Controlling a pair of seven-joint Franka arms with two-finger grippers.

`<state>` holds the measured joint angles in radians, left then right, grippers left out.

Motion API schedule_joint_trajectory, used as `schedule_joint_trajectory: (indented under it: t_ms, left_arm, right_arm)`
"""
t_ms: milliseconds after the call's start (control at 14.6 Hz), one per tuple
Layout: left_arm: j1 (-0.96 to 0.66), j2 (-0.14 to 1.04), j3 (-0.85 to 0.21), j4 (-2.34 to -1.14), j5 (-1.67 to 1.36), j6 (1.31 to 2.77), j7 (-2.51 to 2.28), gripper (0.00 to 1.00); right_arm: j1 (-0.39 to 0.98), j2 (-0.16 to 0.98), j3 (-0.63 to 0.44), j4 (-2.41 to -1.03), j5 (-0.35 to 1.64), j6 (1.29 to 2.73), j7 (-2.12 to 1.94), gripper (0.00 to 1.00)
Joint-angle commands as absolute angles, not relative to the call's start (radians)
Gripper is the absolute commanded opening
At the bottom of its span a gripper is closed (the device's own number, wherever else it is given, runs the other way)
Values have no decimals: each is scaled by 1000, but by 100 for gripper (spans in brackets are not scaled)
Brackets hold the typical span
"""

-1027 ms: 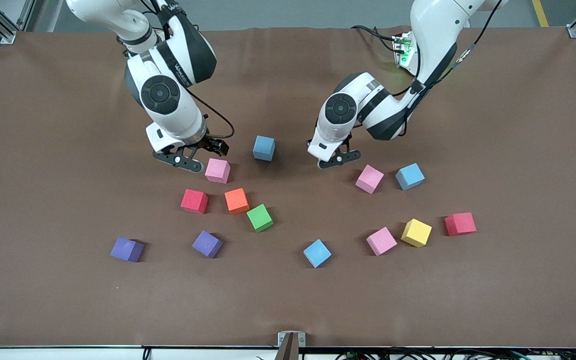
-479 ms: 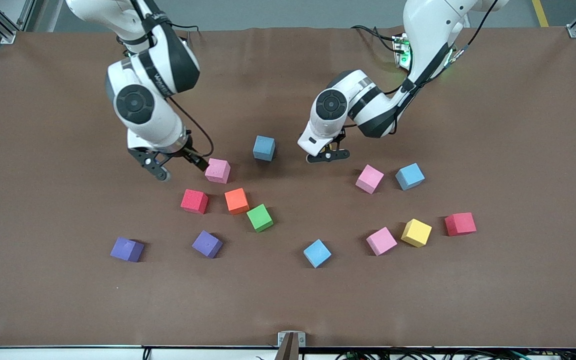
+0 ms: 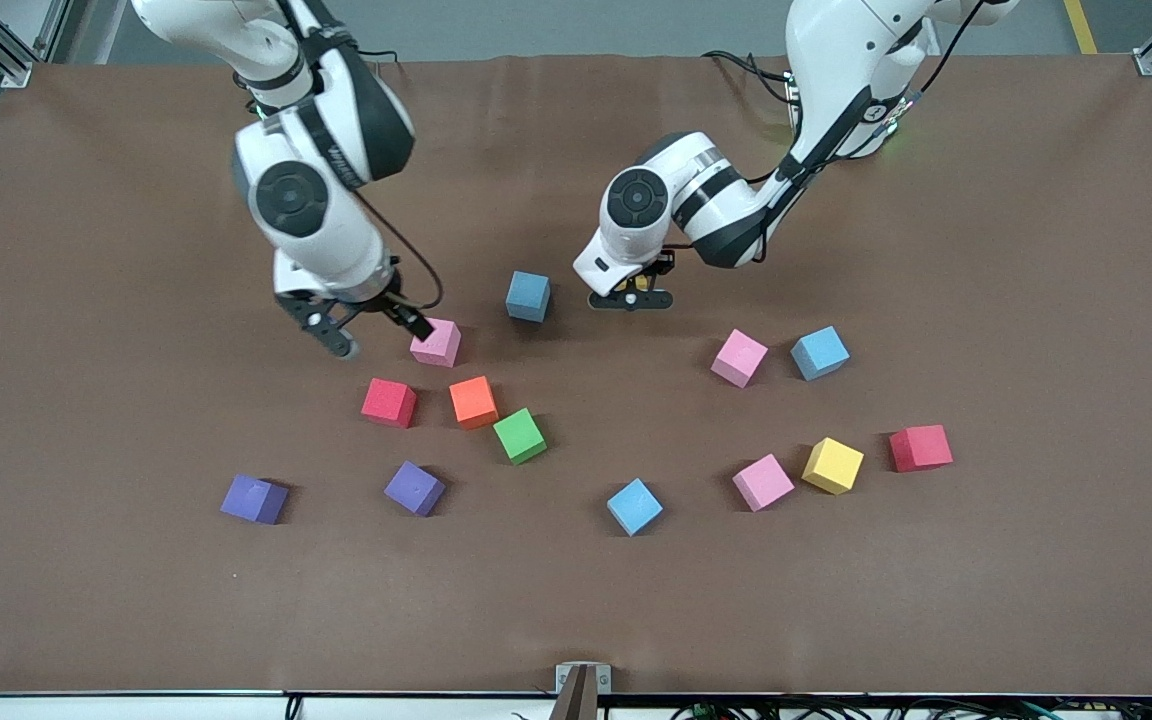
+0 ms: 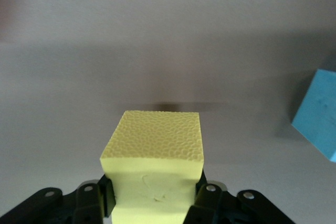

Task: Arrange 11 blocks into digit 3
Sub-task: 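Grasp the blue cube with the right gripper beside the yellow cube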

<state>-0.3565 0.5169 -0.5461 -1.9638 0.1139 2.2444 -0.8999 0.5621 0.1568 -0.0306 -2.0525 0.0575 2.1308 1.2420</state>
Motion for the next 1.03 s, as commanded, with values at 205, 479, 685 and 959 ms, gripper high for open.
schedule_joint_trajectory:
  t_ms: [205,479,685,959]
  left_arm:
    - [-394,578,-538,-1873,130,2169,-922,15]
    - [-419,612,-538,-1852,130,2169,-974,15]
    - [-431,627,-537,-1839,132,2169,-983,15]
    - [-436,629,-537,-1839,132,2169,-983,15]
  right_arm:
    - [711,137,-32,-2223,60,2339,1760,100]
    - [779,187,-32,-2232,61,2391,2050,100]
    - [830,265,-31,-2230,60,2470,2201,100]
    - [862,331,-31,-2226,60,2548,2275,100]
